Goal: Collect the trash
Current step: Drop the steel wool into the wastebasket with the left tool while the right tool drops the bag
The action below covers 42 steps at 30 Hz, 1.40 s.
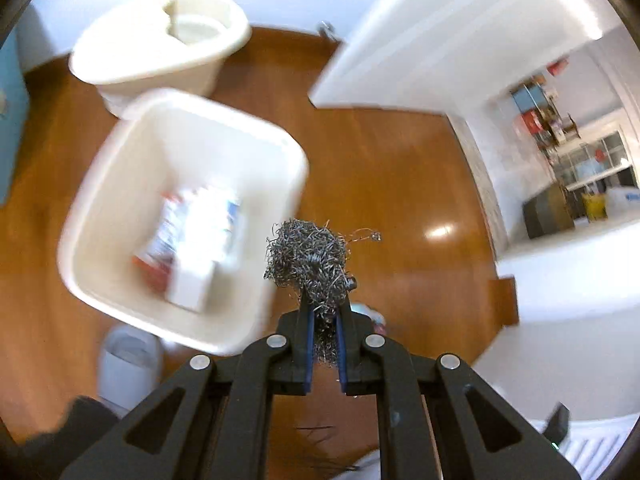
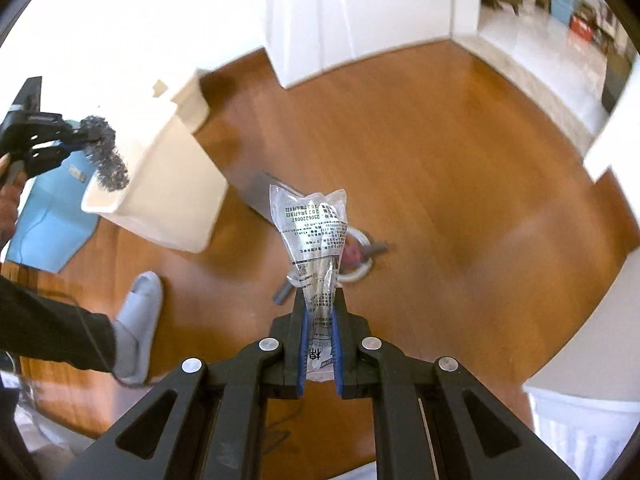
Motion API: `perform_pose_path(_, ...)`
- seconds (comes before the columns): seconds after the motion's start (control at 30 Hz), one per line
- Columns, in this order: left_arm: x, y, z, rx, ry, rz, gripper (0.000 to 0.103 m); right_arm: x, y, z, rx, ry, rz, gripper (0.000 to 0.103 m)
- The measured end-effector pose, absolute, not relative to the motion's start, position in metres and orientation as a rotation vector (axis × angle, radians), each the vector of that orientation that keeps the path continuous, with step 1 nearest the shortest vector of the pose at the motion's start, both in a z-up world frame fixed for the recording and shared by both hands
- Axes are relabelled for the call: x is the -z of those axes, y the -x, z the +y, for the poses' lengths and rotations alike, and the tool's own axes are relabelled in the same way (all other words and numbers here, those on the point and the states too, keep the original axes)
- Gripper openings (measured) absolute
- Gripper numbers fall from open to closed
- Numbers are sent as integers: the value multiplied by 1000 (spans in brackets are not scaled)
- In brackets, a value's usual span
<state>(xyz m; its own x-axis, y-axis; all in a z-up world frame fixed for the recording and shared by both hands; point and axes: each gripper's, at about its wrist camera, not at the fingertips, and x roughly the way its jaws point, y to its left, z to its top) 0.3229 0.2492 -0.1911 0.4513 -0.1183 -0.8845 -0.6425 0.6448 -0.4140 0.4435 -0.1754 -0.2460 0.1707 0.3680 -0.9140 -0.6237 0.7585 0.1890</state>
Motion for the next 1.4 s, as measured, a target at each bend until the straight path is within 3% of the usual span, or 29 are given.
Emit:
perform_pose_path(0.13, 202, -323, 292, -434, 838, 1100, 10, 213, -425, -143, -749, 289, 1184, 10)
perform_pose_path(0.2, 206, -322, 302, -455, 824, 1122, 23, 201, -415, -127, -768, 304, 1178, 10)
perform_pose_path(0.23, 209, -321, 303, -476, 816, 1126, 52, 197, -413, -120, -777, 310, 1176, 10)
perform_pose_path(0.27, 208, -319, 301, -489, 821, 1112, 91, 193, -410, -112, -783, 320, 1176, 10)
perform_pose_path(0.3, 203, -314, 305, -494, 837, 1086, 100, 190, -408, -104, -788, 327, 1174, 10)
perform_pose_path(0.33, 202, -311, 308, -497, 848, 1074, 103, 187, -406, -97, -795, 331, 1173, 10)
perform_pose_path(0.8, 106, -181, 312, -519, 779, 891, 103, 160, -400, 75, -922, 178, 1126, 11)
perform_pose_path(1.03, 116, -171, 351, -581, 816, 870, 103, 230, -402, 212, -947, 139, 1247, 12)
perform_pose_path(1.1, 114, -177, 357, -572, 806, 863, 103, 247, -401, 237, -918, 189, 1281, 28)
perform_pose_path(1.13, 114, -179, 356, -569, 803, 860, 103, 253, -401, 243, -910, 205, 1299, 59)
perform_pose_path(1.17, 114, -182, 358, -567, 798, 860, 103, 254, -401, 246, -906, 211, 1302, 76)
perform_pose_path(1.3, 114, -182, 356, -546, 806, 869, 103, 240, -408, 229, -924, 201, 1275, 77)
perform_pose_path(1.4, 116, -186, 346, -519, 808, 885, 103, 240, -439, 159, -809, 82, 1272, 77)
